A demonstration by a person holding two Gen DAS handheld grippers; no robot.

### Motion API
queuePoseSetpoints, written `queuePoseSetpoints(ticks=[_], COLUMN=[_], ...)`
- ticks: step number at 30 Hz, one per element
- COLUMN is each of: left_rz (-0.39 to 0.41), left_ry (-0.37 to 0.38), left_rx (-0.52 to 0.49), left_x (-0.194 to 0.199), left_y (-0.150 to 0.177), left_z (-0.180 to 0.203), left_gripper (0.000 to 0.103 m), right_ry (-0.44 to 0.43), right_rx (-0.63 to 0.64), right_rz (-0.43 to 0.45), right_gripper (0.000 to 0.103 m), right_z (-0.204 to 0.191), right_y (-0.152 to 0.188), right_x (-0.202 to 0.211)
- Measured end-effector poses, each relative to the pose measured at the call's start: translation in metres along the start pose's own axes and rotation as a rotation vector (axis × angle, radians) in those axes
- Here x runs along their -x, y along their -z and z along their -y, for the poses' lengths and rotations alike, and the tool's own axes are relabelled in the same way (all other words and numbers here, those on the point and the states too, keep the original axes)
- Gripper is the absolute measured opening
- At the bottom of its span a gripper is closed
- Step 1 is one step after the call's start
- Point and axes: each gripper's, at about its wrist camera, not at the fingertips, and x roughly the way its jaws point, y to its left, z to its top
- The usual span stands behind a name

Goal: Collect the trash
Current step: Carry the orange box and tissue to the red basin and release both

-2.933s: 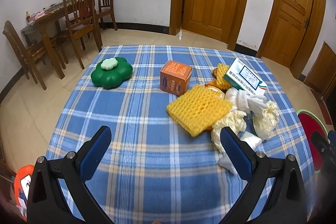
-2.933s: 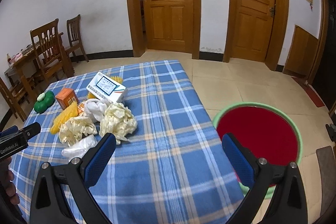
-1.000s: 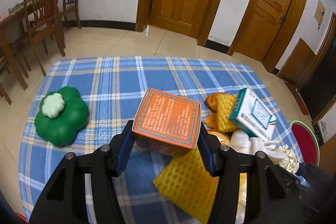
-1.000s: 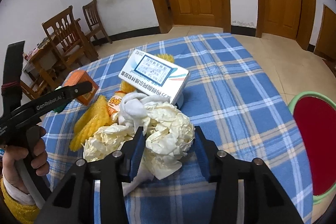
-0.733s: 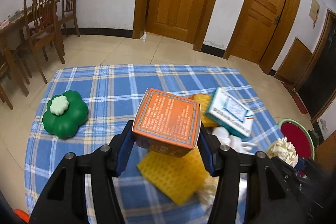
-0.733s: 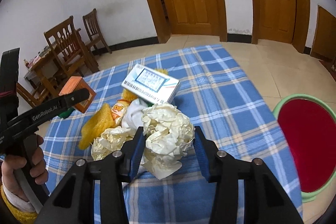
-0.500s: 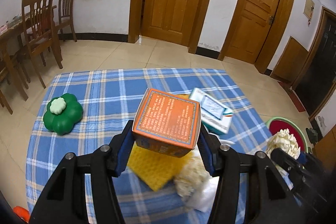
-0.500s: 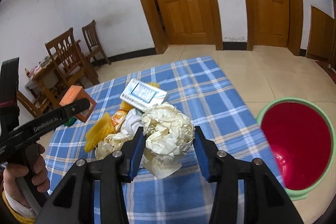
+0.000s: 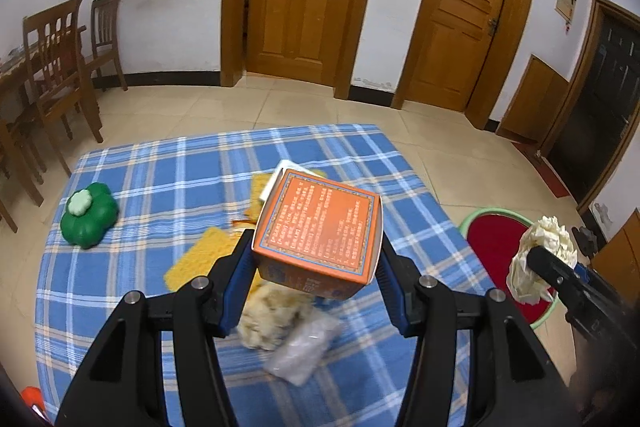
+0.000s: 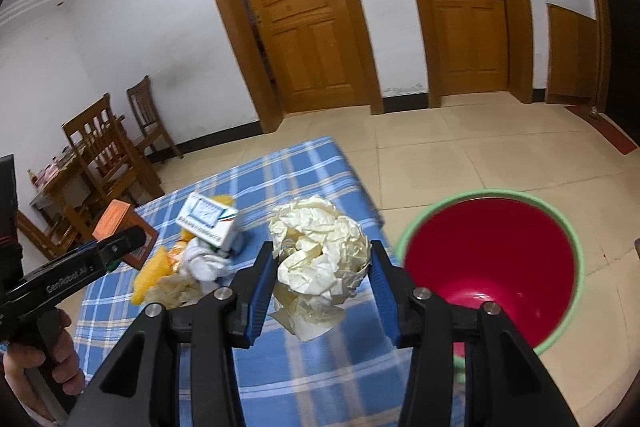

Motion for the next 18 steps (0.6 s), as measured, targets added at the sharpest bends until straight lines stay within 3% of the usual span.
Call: queuePoseSetpoints(ticks=[18], left_rz=[-0.071], left_ry=[0.082], left_rx=[-0.154], left_x=[-0.036], left_y=[0.005], left_z=[0.100], left_gripper=[0.057], right_ry=[0.140], right_rx=[-0.160], right_rz=[0.001], right_gripper=[0.049], right_z=[0.105], right_y=[0.008], right_x=[0.005])
